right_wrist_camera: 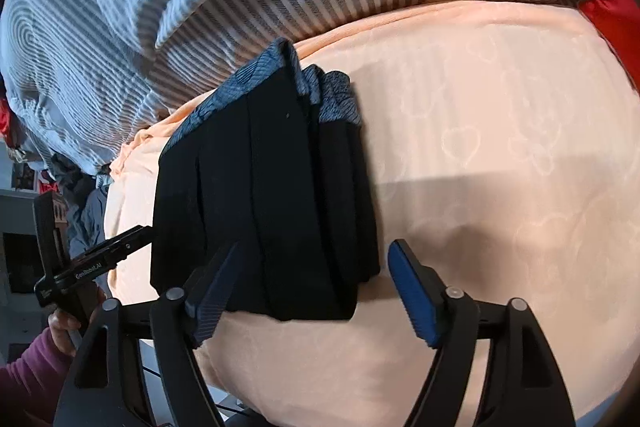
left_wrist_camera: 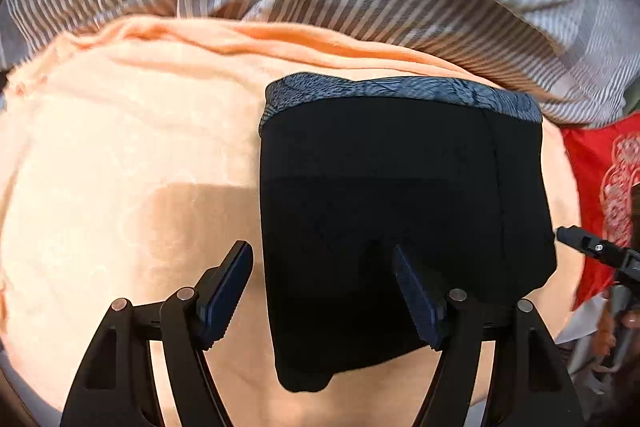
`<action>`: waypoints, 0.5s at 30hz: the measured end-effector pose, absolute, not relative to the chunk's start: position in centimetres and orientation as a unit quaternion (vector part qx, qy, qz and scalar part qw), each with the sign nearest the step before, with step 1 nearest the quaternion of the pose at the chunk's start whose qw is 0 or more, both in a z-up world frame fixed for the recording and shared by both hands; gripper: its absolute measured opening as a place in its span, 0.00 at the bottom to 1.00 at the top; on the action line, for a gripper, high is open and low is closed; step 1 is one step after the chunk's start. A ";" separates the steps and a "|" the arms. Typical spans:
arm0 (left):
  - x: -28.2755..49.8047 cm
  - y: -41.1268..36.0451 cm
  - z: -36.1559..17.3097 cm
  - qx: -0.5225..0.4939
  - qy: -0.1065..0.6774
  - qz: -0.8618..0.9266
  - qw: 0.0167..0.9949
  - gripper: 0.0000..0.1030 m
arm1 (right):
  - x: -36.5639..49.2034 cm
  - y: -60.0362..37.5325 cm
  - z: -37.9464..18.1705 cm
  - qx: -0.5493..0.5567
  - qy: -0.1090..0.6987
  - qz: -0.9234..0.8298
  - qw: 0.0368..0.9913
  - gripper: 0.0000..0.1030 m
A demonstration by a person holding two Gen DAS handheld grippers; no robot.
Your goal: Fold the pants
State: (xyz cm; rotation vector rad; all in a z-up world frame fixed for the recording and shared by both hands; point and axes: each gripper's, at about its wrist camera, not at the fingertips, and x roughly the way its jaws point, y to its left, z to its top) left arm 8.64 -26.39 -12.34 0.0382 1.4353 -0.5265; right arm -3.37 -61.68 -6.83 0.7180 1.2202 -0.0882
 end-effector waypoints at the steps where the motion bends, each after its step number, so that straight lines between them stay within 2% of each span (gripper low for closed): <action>1: 9.0 -26.2 -12.8 0.007 0.655 -0.244 0.715 0.71 | -3.1 -62.1 -7.3 0.334 0.561 -0.034 0.756 0.77; 12: 11.8 -26.1 -16.3 -0.040 0.694 -0.294 0.656 0.71 | -0.5 -65.4 -12.0 0.423 0.541 0.037 0.726 0.77; 14: 12.2 -26.3 -16.9 -0.049 0.698 -0.299 0.649 0.79 | -0.1 -65.6 -12.7 0.432 0.541 0.048 0.720 0.77; 15: 12.4 -26.3 -17.2 -0.050 0.699 -0.301 0.647 0.79 | 0.0 -65.7 -13.1 0.437 0.539 0.057 0.717 0.77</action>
